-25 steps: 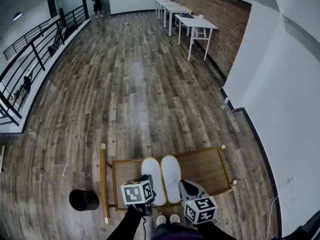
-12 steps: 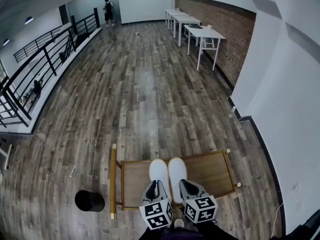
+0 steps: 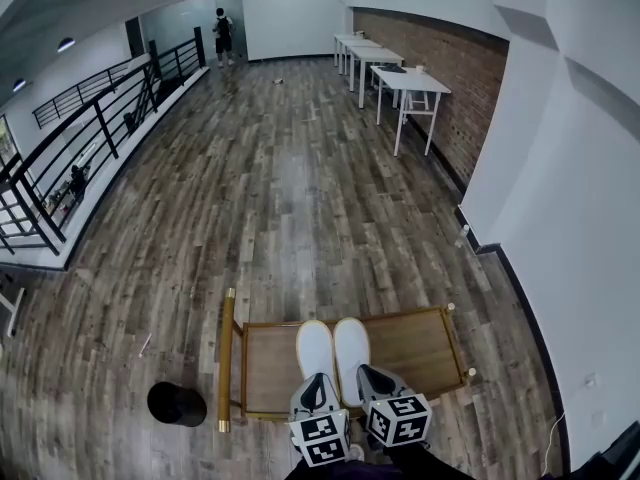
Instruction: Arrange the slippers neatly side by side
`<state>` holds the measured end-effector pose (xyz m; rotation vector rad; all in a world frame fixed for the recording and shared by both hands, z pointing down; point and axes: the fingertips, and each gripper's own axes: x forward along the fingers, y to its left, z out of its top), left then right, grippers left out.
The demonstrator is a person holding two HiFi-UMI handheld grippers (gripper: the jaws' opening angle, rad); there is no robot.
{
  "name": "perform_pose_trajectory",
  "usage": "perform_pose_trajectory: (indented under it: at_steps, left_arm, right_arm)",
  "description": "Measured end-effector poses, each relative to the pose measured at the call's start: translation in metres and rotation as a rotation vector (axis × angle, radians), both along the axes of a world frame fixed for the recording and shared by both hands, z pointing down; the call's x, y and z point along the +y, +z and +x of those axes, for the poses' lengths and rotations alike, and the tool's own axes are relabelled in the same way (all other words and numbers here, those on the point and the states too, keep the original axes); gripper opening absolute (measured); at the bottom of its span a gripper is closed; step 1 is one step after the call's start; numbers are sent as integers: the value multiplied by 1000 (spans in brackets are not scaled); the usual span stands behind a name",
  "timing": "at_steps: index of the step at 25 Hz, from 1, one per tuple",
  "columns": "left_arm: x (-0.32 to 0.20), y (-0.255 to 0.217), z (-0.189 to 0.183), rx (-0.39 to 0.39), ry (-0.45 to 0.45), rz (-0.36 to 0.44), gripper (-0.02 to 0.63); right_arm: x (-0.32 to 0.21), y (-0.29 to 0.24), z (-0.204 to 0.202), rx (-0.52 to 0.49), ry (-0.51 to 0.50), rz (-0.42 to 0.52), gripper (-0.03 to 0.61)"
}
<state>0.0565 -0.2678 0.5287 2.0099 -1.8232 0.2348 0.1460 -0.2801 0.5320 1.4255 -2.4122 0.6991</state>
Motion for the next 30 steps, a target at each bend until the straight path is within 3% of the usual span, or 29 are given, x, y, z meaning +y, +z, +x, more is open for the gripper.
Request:
perform_pose_trajectory:
  at_steps: [7,13,19,30]
  left_arm:
    - [10,16,2,42,1,-48,2]
    - [1,-3,-2,21,-8,15,2]
    - [-7,-23,-2,-62,20,92,2]
    - [-8,-31,-5,-49,25,120,2]
  right_arm:
    - [14,-2,-6,27,-39,18,-2]
    - [10,-17,7,25,-8,70,-2]
    - [6,-28,11,22,-5,103,-2]
    - [2,-46,9,45,-23,181,-2]
